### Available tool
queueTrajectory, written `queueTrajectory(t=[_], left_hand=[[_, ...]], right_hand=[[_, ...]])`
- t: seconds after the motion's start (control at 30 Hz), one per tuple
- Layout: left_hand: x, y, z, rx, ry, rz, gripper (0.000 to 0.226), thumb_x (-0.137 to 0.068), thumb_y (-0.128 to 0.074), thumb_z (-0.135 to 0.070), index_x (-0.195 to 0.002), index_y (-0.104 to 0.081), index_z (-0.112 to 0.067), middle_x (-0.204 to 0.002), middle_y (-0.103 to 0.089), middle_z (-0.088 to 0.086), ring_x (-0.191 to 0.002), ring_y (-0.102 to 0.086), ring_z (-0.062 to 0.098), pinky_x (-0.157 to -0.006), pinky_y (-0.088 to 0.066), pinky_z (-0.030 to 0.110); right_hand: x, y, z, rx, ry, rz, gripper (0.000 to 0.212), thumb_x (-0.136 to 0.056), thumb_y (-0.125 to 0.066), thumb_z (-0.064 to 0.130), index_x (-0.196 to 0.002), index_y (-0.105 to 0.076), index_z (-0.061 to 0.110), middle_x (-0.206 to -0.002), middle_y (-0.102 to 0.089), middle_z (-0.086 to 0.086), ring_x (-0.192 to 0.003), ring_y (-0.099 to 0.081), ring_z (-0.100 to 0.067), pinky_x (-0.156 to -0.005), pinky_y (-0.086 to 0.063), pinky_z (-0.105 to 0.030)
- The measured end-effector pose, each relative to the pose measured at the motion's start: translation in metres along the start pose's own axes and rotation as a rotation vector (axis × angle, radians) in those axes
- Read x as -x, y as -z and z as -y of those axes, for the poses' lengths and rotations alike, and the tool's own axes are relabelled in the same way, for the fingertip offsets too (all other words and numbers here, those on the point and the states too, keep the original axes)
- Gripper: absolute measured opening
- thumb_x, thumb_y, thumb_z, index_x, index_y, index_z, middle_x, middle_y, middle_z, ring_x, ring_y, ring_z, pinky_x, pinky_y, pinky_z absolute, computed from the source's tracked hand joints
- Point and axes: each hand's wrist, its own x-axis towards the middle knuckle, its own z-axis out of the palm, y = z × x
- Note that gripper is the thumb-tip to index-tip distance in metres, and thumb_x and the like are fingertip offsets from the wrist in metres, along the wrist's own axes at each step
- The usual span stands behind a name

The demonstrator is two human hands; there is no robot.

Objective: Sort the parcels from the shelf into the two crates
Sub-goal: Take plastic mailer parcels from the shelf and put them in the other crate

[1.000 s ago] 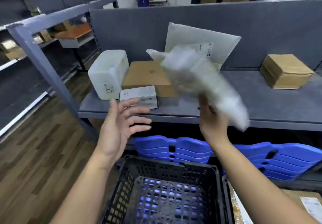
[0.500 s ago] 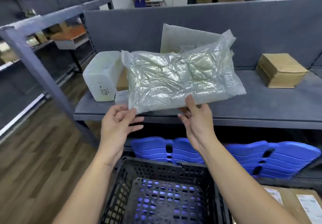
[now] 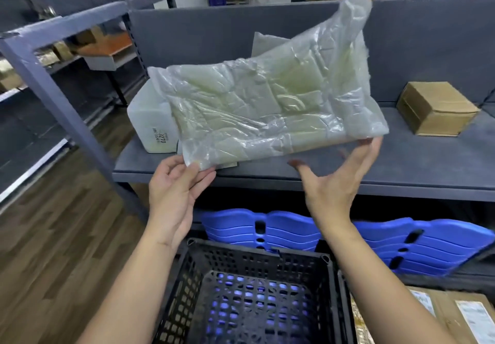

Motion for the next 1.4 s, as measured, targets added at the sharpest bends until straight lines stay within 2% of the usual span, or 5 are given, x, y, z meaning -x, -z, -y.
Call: queueTrajectory(t=[0.2, 0.8, 0.97, 1.1, 1.4], left_hand=[[0.002, 0.001, -0.010, -0.025, -0.020, -0.078, 0.014, -0.102, -0.055, 0.005, -0.100, -0.057, -0.009, -0.097, -0.070, 0.020, -0.076, -0.077, 0.022, -0.079, -0.064, 0.033], [0.023, -0.002, -0.029, -0.143, -0.152, -0.041, 0.009, -0.101, -0.060, 0.001, -0.102, -0.058, -0.008, -0.097, -0.070, 0.026, -0.076, -0.078, 0.025, -0.076, -0.064, 0.033], [0.022, 0.007, -0.027, -0.024, -0.125, 0.002, 0.045, -0.097, -0.065, -0.050, -0.123, -0.059, -0.015, -0.105, -0.065, 0.013, -0.093, -0.069, 0.026, -0.091, -0.061, 0.045], [0.016, 0.009, -0.017, -0.248, -0.144, -0.123, 0.026, -0.105, -0.061, -0.033, -0.127, -0.061, -0.021, -0.121, -0.069, -0.001, -0.115, -0.067, 0.015, -0.102, -0.054, 0.038], [0.016, 0.007, -0.005, -0.357, -0.011, -0.003, 0.029, -0.098, -0.069, -0.012, -0.126, -0.066, -0.015, -0.123, -0.073, 0.005, -0.117, -0.069, 0.018, -0.103, -0.055, 0.041]], right_hand=[[-0.011, 0.002, -0.003, 0.404, 0.593, -0.258, 0.127, -0.072, -0.092, 0.055, -0.163, -0.004, 0.039, -0.150, -0.022, -0.029, -0.153, -0.022, -0.034, -0.115, -0.034, -0.062], [0.017, -0.032, 0.035, 0.366, 0.811, -0.134, 0.022, -0.085, -0.072, 0.008, -0.098, -0.085, 0.020, -0.123, -0.075, -0.003, -0.125, -0.057, -0.031, -0.105, -0.033, -0.064], [0.016, -0.029, 0.046, -0.037, 0.099, 0.070, 0.016, -0.094, -0.064, 0.014, -0.102, -0.078, 0.013, -0.088, -0.072, 0.016, -0.081, -0.062, -0.003, -0.079, -0.047, -0.030], [0.008, -0.031, 0.032, -0.451, -0.521, 0.221, 0.038, -0.097, -0.068, 0.036, -0.078, -0.063, 0.004, -0.073, -0.057, 0.000, -0.071, -0.049, -0.014, -0.070, -0.038, -0.031], [0.015, -0.023, 0.025, -0.578, -0.681, 0.306, 0.021, -0.102, -0.066, 0.024, -0.090, -0.076, 0.010, -0.095, -0.076, -0.018, -0.085, -0.066, -0.025, -0.078, -0.052, -0.043]])
